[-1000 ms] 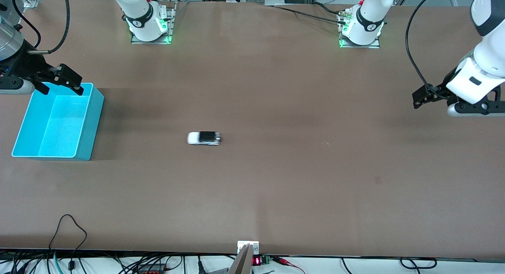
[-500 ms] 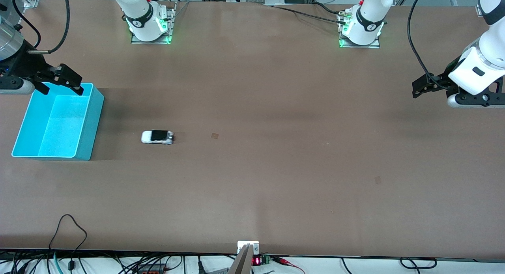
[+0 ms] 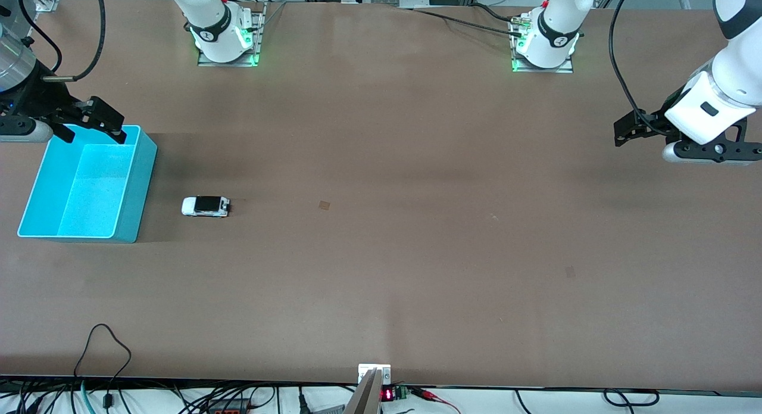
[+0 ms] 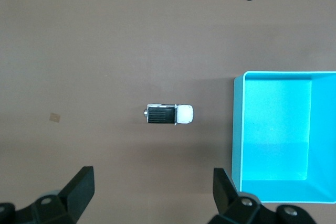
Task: Wind and store white jeep toy
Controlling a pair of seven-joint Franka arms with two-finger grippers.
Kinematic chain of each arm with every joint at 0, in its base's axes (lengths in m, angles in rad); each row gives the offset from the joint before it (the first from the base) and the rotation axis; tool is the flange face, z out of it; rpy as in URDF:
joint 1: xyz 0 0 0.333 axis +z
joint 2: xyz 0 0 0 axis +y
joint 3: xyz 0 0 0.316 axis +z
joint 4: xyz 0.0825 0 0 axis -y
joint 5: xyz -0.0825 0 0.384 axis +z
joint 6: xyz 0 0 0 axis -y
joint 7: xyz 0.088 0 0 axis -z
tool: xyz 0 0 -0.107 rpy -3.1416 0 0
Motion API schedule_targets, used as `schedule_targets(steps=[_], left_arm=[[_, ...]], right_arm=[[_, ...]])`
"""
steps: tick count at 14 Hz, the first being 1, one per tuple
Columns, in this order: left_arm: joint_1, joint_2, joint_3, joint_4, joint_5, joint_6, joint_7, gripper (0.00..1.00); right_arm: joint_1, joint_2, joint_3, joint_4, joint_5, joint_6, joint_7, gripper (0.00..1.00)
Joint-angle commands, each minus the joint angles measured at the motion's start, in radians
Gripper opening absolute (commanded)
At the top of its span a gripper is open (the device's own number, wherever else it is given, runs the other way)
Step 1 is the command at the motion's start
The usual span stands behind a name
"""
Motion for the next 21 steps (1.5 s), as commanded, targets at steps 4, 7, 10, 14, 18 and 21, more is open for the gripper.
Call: schedule_targets(steps=[4,7,10,14,18,21], left_arm=[[0.001,0.016,-0.012,0.036,-0.008,-0.026,0.025,1.0],[0.001,0.016,-0.012,0.036,-0.008,-0.026,0.023,1.0],[0.0,0.016,-0.017,0.038,-0.008,-0.023,0.022,1.0],[0.001,0.018,-0.017,0.038,-0.007,-0.02,0.022,1.0],[0.006,0.016,-0.016,0.036,-0.008,-0.021,0.023,1.0],[0.006,0.015,-0.016,0.036,-0.008,-0.023,0.022,1.0]], right_arm=[[0.007,0.061,0.009,-0.007,-0.007,-0.007,-0.017,1.0],[0.037,0.107,0.009,-0.01,-0.01,-0.009,-0.178,1.0],[0.039,0.179,0.009,-0.01,-0.009,-0.001,-0.422,1.0],[0.027,0.276,0.005,-0.01,0.0,0.058,-0.812,1.0],[-0.002,0.336,0.003,-0.059,0.002,0.172,-1.137,1.0],[-0.026,0.366,0.005,-0.132,0.01,0.279,-1.321,1.0]])
